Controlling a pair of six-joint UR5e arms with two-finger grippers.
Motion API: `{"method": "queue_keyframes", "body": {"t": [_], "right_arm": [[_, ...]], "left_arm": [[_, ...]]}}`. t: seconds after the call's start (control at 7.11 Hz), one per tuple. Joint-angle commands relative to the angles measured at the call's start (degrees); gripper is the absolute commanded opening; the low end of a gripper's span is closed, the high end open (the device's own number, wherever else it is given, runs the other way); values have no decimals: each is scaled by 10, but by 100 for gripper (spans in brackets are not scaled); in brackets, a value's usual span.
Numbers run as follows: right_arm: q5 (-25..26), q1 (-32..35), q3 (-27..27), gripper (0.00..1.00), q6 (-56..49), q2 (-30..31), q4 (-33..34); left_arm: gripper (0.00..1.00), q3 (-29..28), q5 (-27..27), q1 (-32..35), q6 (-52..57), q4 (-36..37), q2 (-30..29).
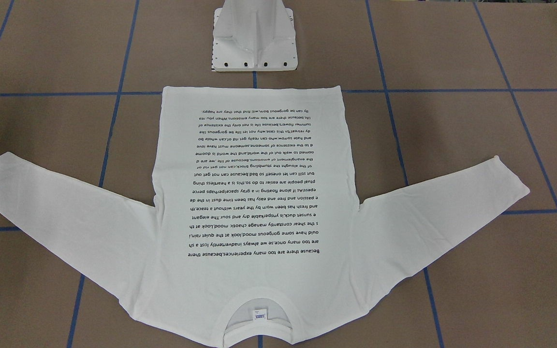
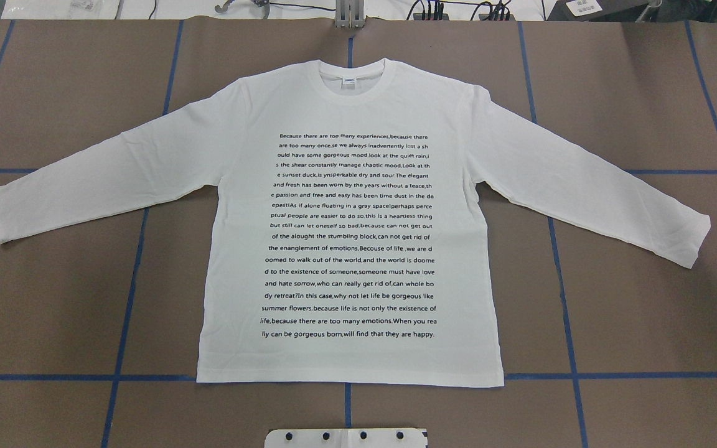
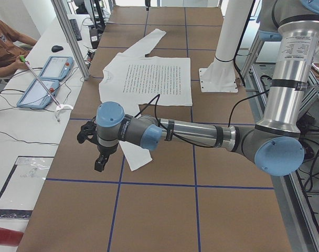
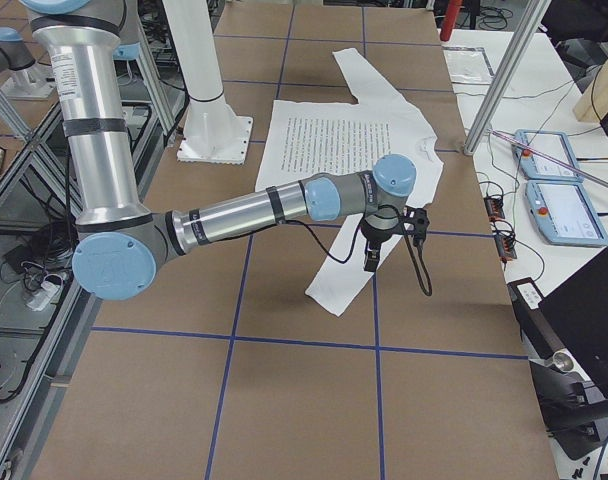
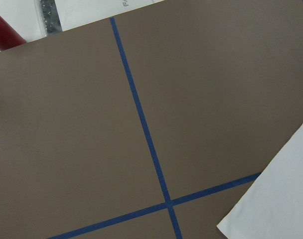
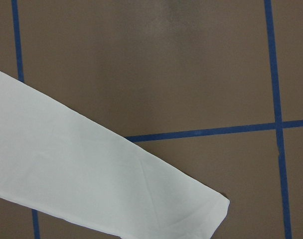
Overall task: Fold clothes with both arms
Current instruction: 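Move the right gripper in from the side toward the shirt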
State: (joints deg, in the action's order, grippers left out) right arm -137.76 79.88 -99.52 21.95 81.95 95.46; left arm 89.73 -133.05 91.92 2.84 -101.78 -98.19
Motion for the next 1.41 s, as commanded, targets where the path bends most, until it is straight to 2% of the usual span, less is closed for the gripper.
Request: {"method": "queue_keyframes", "body": {"t": [0.0, 0.14, 0.42, 0.99, 1.27], "right_arm": [[27, -4, -1, 100, 0, 0, -1], [30, -5, 0, 100, 0, 1, -1], [29, -18, 3, 100, 1, -1, -2], [43, -34, 10, 100, -1, 1, -10], [43, -41, 73, 100, 6, 27, -123]], "left_arm": [[100, 51, -9, -2, 1, 39, 5], [100, 42, -5, -10, -2, 37, 16], [100, 86, -8, -12, -1, 39, 19], [100, 90, -9, -16, 4, 27, 35], [100, 85, -9, -47, 2, 26, 34]]}}
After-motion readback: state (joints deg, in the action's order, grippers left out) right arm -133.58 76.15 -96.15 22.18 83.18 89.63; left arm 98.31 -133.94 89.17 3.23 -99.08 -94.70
